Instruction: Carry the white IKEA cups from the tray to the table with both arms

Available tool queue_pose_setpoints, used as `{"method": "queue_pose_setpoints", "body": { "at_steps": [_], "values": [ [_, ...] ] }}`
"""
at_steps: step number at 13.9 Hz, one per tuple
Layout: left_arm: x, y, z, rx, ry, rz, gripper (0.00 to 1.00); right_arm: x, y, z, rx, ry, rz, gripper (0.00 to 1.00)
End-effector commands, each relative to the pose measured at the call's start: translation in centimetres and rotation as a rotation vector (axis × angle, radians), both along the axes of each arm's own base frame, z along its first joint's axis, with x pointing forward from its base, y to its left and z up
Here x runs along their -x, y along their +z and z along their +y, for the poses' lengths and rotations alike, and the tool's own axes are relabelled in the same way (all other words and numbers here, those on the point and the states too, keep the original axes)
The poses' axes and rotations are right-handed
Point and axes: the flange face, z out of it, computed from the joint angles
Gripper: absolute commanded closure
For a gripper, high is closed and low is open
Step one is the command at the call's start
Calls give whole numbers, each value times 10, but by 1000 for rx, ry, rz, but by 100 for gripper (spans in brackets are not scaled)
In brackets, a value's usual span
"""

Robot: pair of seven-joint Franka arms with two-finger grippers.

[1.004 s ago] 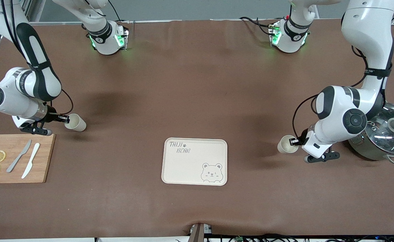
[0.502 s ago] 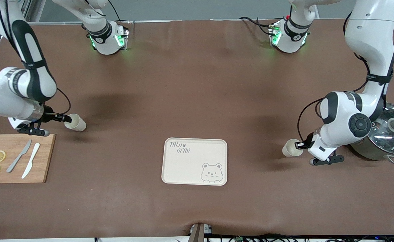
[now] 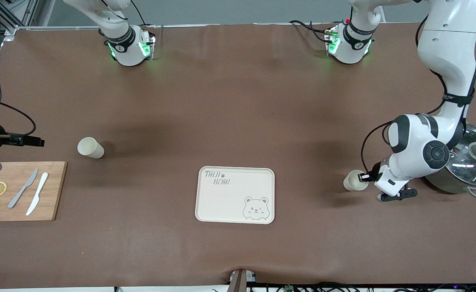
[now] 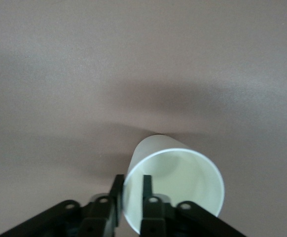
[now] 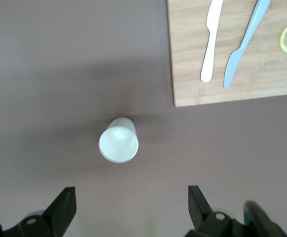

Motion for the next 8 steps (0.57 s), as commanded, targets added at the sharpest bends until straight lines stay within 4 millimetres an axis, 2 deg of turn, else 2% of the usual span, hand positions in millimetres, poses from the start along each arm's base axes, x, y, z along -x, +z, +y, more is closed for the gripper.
{"method": "queue_pose_setpoints", "body": {
  "at_steps": [1, 2, 4, 7, 8],
  "values": [
    [-11, 29, -4, -1, -10, -48, 0, -16, 57, 38, 27, 64, 1, 0],
    [-13, 53, -4, -2, -11, -57, 0, -19, 71, 54, 47, 90, -23, 0],
    [-21, 103, -2, -2, -12, -57, 0, -16, 89, 66, 45, 116, -51, 0],
    [-29, 193, 3, -13, -15, -72, 0, 16, 136, 88, 37, 155, -68, 0],
    [-25, 219, 4, -19, -18, -54, 0, 21, 146, 90, 39, 160, -83, 0]
  ]
}}
